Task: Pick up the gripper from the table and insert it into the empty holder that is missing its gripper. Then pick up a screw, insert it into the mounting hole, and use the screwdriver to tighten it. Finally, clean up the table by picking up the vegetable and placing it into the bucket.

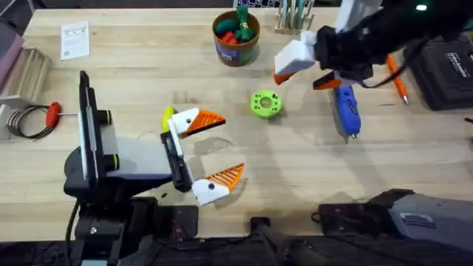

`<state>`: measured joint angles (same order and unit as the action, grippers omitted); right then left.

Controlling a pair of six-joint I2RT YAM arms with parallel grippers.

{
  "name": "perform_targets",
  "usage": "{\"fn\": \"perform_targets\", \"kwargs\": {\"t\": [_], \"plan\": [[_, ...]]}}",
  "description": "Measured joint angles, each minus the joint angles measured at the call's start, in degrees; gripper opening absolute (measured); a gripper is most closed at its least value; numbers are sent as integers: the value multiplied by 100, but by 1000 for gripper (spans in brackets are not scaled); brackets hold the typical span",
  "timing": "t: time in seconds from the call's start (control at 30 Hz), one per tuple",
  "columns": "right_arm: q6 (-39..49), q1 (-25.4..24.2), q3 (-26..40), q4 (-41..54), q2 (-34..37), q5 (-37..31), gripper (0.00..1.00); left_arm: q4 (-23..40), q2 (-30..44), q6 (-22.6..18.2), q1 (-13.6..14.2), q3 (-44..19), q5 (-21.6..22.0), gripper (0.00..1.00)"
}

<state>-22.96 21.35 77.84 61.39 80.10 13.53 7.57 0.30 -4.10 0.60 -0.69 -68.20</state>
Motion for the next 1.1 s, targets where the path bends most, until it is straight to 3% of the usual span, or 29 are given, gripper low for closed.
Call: {"fn": "perform_targets", "kwargs": {"t": [0.27,0.63,1.1], "plan": [[-1349,607,476,63,1205,-1285,928,0,0,0,0,0,0,986],[-3069,787,477,-171,2034,-1556,925,0,0,0,0,0,0,985],[-3821,902,483,-721,2647,-1847,767,0,0,0,0,0,0,985]]}}
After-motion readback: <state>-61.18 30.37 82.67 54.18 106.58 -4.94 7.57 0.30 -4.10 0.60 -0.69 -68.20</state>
